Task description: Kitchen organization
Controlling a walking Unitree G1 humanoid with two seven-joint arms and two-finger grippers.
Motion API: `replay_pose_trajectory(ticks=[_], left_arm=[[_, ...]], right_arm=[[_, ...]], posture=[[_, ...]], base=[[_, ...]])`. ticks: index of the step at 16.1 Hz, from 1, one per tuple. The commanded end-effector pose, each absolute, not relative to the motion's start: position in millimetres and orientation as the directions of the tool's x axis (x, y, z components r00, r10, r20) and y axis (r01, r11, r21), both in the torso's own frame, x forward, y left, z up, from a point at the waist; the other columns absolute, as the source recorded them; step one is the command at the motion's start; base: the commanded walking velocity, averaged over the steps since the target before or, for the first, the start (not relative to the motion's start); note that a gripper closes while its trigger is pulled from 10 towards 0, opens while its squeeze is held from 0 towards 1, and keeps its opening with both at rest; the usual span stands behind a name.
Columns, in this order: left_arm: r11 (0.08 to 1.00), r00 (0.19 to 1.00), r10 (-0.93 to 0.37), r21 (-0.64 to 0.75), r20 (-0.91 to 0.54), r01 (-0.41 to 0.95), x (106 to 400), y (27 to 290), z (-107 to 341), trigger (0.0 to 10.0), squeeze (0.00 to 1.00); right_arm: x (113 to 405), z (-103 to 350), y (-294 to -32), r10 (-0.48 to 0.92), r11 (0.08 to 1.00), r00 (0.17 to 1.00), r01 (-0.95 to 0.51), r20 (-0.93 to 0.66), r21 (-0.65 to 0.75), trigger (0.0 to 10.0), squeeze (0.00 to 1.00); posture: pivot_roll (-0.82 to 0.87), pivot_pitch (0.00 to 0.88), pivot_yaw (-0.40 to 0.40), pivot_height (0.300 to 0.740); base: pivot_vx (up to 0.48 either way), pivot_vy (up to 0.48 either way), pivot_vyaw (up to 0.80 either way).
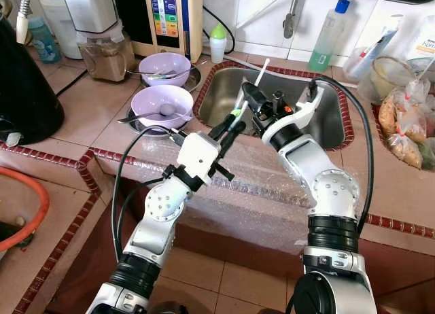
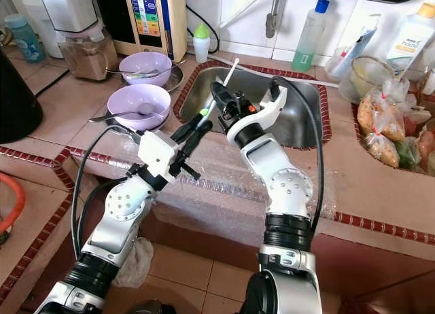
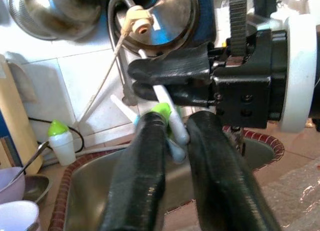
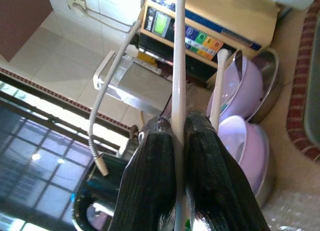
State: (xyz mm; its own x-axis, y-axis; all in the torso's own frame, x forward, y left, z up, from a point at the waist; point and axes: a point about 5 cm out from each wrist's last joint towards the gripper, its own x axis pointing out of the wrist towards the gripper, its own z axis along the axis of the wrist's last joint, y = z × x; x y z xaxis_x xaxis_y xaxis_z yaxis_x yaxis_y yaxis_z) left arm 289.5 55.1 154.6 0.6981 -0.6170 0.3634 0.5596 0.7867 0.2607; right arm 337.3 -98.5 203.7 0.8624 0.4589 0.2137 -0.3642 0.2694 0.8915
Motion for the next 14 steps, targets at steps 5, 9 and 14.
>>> replay_pose_trajectory(ticks=[5,9,14], left_arm=[[0.788,0.710,-0.616,0.254,0.342,0.561,290,64,153,10.0,1.00],[0.822,0.763,-0.569,0.220,0.308,0.525,288,75,146,10.0,1.00],[0.868,0.821,-0.497,0.150,0.281,0.474,284,89,142,10.0,1.00]], right_arm=[[345,209,-109,0.373,0.528,0.902,-0.398,0.217,0.750,0.0,0.00],[356,207,-124,0.314,0.732,0.925,-0.380,0.215,0.566,0.0,0.00],[363,187,-124,0.324,0.874,0.927,-0.370,0.188,0.315,0.0,0.00]], posture=[[-0.09,0.000,0.038,0.740],[-0.09,0.000,0.046,0.740],[-0.07,0.000,0.060,0.740]], base=[[0.000,0.000,0.00],[0.000,0.000,0.00],[0.000,0.000,0.00]])
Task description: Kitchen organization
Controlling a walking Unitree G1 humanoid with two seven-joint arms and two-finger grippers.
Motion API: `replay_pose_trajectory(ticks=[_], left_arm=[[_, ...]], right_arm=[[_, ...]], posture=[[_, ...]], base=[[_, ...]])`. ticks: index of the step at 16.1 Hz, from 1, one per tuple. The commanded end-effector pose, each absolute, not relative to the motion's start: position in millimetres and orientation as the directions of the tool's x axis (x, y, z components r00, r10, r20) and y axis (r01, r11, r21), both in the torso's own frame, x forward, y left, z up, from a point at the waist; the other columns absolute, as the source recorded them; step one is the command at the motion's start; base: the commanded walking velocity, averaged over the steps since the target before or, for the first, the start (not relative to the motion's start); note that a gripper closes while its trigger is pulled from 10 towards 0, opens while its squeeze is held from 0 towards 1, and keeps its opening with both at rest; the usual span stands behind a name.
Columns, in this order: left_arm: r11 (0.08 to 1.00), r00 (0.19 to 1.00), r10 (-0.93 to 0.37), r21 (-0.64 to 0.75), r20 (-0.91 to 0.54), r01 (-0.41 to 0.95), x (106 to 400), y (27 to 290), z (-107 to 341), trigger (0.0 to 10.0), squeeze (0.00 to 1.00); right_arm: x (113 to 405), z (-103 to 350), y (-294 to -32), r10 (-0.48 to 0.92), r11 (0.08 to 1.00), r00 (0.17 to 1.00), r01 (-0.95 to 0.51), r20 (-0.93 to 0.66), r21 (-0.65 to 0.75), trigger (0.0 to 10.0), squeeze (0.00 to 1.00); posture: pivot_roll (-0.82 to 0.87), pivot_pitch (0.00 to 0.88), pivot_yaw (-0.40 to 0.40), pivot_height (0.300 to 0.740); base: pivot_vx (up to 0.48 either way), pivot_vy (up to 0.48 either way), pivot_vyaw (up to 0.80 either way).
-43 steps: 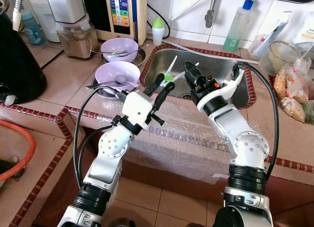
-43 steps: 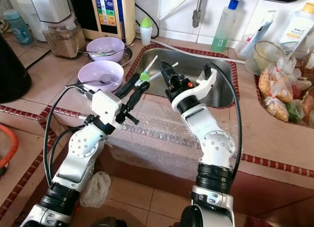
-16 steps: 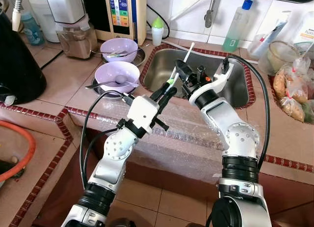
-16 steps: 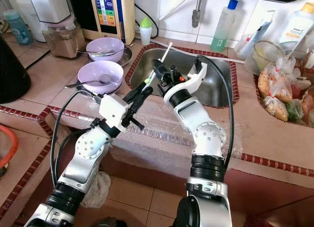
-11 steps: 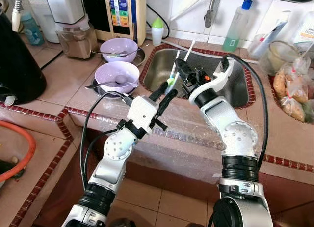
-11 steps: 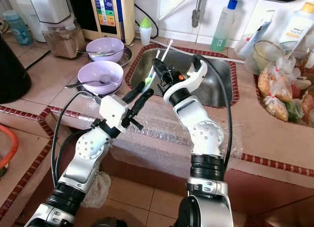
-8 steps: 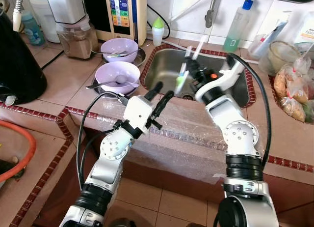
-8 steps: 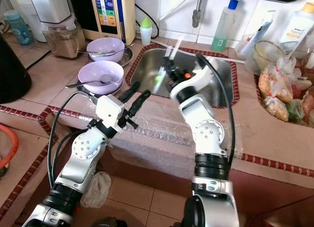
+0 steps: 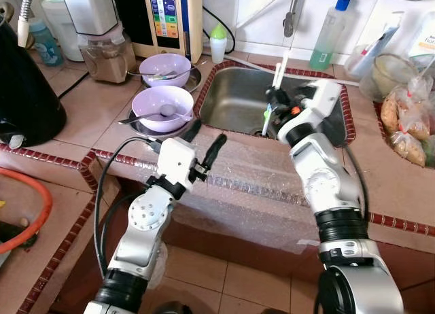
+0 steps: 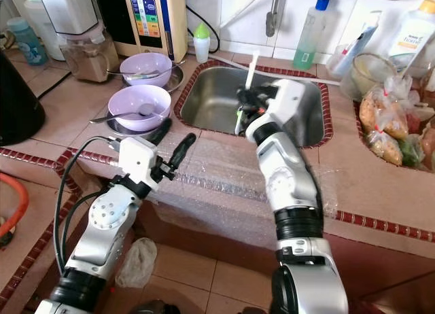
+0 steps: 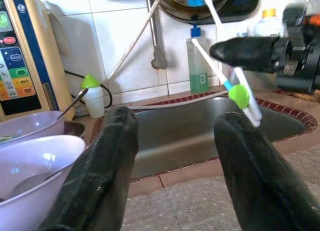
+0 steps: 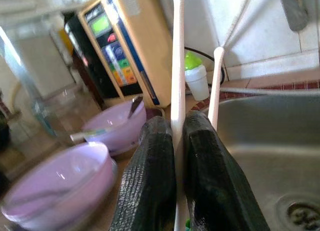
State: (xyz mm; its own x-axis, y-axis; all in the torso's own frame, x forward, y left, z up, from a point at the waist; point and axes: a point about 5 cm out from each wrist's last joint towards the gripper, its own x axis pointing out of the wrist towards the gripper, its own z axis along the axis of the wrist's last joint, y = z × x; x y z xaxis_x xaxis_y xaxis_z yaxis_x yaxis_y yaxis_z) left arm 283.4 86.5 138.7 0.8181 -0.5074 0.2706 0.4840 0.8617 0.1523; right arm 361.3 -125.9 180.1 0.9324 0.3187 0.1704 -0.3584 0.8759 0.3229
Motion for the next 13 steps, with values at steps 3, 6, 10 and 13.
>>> replay_pose_trajectory(ticks=[3,6,10,13], left_arm=[[0.860,0.810,-0.510,0.153,0.290,0.486,284,88,148,10.0,1.00],[0.859,0.805,-0.511,0.154,0.300,0.488,286,88,155,10.0,1.00],[0.852,0.798,-0.523,0.153,0.301,0.501,285,86,157,10.0,0.00],[0.848,0.790,-0.529,0.151,0.308,0.509,284,84,161,10.0,0.00]], right_arm=[[365,186,-121,0.354,0.899,0.913,-0.392,0.204,0.197,0.0,0.00],[365,185,-121,0.330,0.908,0.917,-0.373,0.223,0.190,0.0,0.00],[363,183,-129,0.276,0.947,0.927,-0.307,0.253,0.092,0.0,0.00],[362,176,-140,0.242,0.960,0.939,-0.269,0.243,0.082,0.0,0.00]], posture=[[-0.06,0.000,0.063,0.740],[-0.06,0.000,0.063,0.740],[-0.06,0.000,0.063,0.740],[-0.06,0.000,0.063,0.740]], base=[[0.000,0.000,0.00],[0.256,0.000,0.00],[0.288,0.000,0.00],[0.347,0.000,0.00]])
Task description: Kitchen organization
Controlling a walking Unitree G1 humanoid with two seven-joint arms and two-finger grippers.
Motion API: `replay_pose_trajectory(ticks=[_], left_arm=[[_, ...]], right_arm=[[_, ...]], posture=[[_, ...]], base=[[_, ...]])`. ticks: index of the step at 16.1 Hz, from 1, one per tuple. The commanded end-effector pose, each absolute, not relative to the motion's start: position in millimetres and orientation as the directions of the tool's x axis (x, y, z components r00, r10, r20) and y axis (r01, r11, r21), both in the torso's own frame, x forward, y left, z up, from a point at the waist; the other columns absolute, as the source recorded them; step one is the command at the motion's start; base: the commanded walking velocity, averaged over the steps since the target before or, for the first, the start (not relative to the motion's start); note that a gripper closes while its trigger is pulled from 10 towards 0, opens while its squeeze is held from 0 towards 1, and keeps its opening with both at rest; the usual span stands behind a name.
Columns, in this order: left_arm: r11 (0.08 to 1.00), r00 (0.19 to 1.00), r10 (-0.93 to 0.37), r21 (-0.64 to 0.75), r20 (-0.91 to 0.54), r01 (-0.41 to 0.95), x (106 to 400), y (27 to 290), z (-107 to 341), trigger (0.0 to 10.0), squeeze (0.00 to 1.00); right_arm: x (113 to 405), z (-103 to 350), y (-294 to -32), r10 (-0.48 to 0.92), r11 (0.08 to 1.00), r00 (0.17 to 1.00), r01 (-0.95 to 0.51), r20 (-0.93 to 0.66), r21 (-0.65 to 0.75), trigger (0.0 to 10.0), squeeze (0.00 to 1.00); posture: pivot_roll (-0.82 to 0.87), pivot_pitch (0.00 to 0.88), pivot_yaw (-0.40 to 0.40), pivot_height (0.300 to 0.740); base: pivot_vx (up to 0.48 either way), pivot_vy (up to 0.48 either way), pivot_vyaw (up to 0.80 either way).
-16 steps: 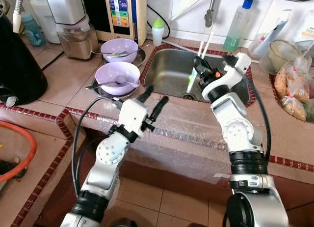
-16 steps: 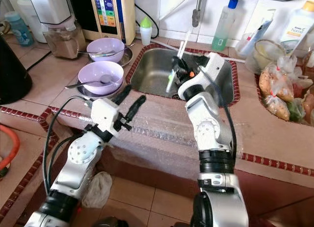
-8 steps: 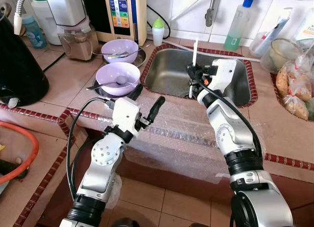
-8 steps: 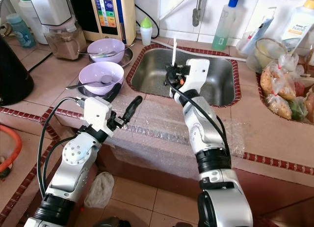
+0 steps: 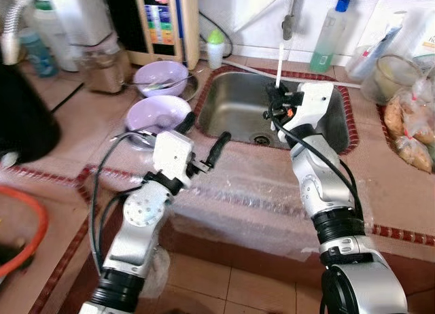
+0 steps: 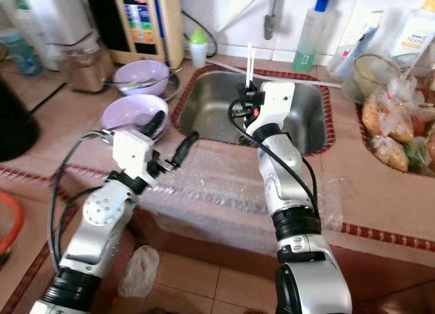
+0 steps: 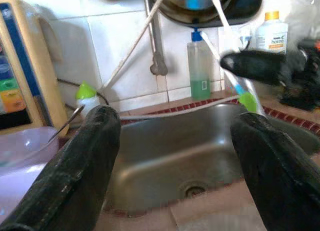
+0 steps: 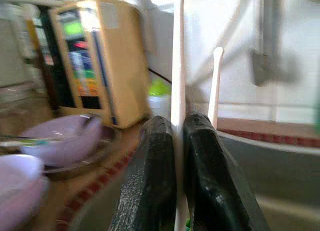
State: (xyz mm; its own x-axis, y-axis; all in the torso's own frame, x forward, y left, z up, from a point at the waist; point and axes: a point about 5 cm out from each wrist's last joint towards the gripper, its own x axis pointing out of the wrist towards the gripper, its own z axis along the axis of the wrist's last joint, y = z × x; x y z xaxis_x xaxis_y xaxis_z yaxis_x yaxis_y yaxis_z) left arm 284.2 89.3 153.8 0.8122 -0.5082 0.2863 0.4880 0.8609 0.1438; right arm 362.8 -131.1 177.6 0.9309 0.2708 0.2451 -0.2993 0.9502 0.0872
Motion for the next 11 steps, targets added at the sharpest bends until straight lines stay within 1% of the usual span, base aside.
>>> replay_pose_trajectory(ticks=[1,4,8,9,10,11], left_arm=[[0.848,0.791,-0.529,0.151,0.308,0.509,284,84,162,10.0,0.00],[0.840,0.785,-0.542,0.157,0.299,0.520,282,83,161,10.0,0.00],[0.834,0.783,-0.550,0.140,0.291,0.533,276,82,160,10.0,0.00],[0.832,0.783,-0.552,0.139,0.287,0.536,275,82,160,10.0,0.00],[0.833,0.784,-0.551,0.136,0.286,0.537,273,83,160,10.0,0.00],[0.832,0.783,-0.552,0.135,0.286,0.538,271,83,161,10.0,0.00]], right_arm=[[362,176,-140,0.241,0.960,0.939,-0.268,0.243,0.082,0.0,0.00],[362,171,-139,0.235,0.962,0.941,-0.261,0.242,0.081,0.0,0.00],[361,160,-131,0.269,0.954,0.942,-0.289,0.199,0.083,0.0,0.00],[361,157,-130,0.277,0.952,0.943,-0.296,0.185,0.082,0.2,0.00],[364,153,-128,0.292,0.949,0.946,-0.305,0.141,0.082,7.1,0.00],[369,149,-126,0.324,0.939,0.942,-0.331,0.087,0.089,10.0,0.00]], posture=[[-0.06,0.000,0.063,0.740],[-0.06,0.000,0.064,0.740],[-0.05,0.000,0.059,0.740],[-0.05,0.000,0.059,0.740],[-0.04,0.000,0.056,0.740],[-0.03,0.000,0.058,0.740]], base=[[0.349,0.000,0.00],[0.290,0.000,0.00],[0.000,0.000,0.00],[0.000,0.000,0.00],[0.000,0.000,0.00],[0.000,0.000,0.00]])
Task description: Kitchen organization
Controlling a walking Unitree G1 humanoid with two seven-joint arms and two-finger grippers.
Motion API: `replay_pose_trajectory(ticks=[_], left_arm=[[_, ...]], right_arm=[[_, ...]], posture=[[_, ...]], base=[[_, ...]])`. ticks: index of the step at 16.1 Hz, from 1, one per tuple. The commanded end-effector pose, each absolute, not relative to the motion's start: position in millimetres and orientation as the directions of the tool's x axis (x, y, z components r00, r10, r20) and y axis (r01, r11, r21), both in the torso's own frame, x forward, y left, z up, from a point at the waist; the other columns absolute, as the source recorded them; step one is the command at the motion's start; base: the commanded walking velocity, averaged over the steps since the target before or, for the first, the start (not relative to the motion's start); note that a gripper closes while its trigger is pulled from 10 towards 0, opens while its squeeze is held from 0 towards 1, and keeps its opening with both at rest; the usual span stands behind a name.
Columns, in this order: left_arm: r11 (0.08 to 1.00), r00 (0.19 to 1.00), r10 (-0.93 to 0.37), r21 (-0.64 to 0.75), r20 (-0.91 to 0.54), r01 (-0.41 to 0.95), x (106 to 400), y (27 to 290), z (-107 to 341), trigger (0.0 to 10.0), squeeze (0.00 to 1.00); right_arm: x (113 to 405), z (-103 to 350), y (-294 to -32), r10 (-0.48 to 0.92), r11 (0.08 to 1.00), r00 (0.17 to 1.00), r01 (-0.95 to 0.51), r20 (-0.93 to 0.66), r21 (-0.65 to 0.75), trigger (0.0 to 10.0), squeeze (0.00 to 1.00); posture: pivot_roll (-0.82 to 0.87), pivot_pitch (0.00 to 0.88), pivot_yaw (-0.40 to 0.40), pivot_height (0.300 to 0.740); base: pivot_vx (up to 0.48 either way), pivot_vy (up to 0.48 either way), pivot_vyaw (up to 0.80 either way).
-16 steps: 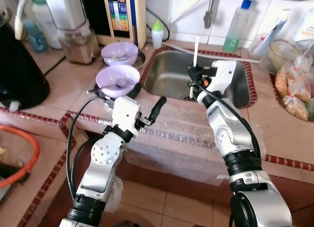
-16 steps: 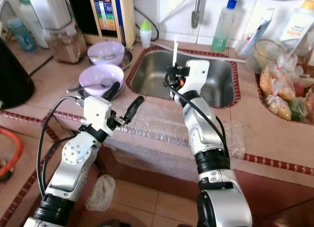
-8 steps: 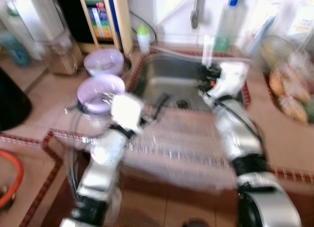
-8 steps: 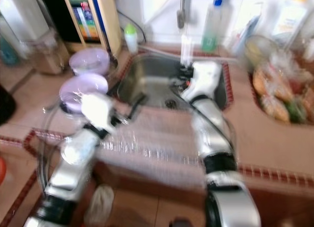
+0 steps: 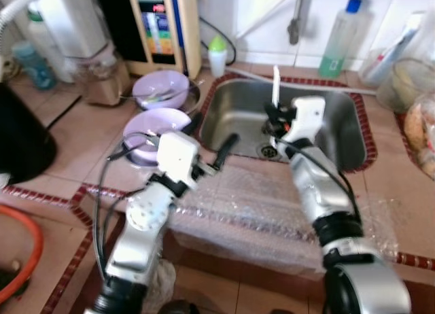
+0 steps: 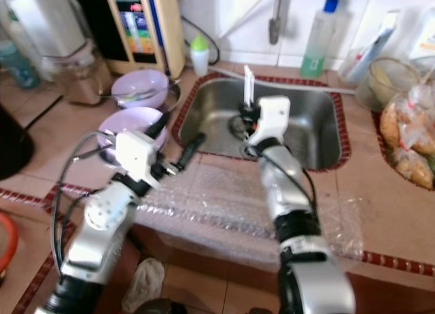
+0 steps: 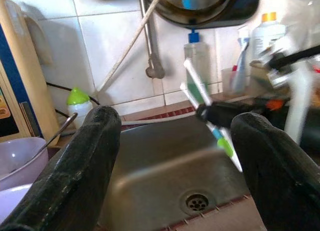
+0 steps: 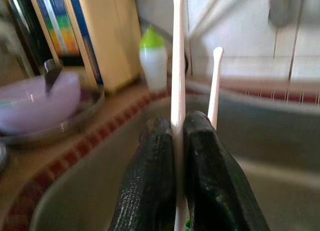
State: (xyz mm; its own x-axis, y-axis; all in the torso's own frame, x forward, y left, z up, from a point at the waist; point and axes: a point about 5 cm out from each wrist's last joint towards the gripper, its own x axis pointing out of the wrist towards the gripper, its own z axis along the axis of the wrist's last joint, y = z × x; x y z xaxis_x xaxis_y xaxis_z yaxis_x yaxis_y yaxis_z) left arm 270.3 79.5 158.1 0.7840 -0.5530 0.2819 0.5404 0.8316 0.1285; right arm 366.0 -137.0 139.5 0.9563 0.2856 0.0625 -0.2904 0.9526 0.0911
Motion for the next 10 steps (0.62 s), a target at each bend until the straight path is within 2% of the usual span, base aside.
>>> replay_pose_trajectory(ticks=[1,6,10], left_arm=[[0.832,0.783,-0.553,0.134,0.284,0.539,268,85,163,10.0,0.00],[0.816,0.778,-0.578,0.158,0.247,0.556,254,96,167,10.0,0.00],[0.819,0.786,-0.574,0.165,0.229,0.550,253,100,169,10.0,0.00]], right_arm=[[374,146,-126,0.343,0.936,0.939,-0.345,0.041,0.074,10.0,1.00],[385,143,-118,0.408,0.913,0.911,-0.408,-0.059,-0.003,10.0,1.00],[384,136,-116,0.409,0.907,0.908,-0.415,-0.092,-0.068,10.0,1.00]], posture=[[-0.01,0.000,0.059,0.740],[0.06,0.000,0.064,0.740],[0.07,0.000,0.061,0.740]], base=[[0.000,0.000,0.00],[0.000,0.000,0.00],[0.000,0.000,0.00]])
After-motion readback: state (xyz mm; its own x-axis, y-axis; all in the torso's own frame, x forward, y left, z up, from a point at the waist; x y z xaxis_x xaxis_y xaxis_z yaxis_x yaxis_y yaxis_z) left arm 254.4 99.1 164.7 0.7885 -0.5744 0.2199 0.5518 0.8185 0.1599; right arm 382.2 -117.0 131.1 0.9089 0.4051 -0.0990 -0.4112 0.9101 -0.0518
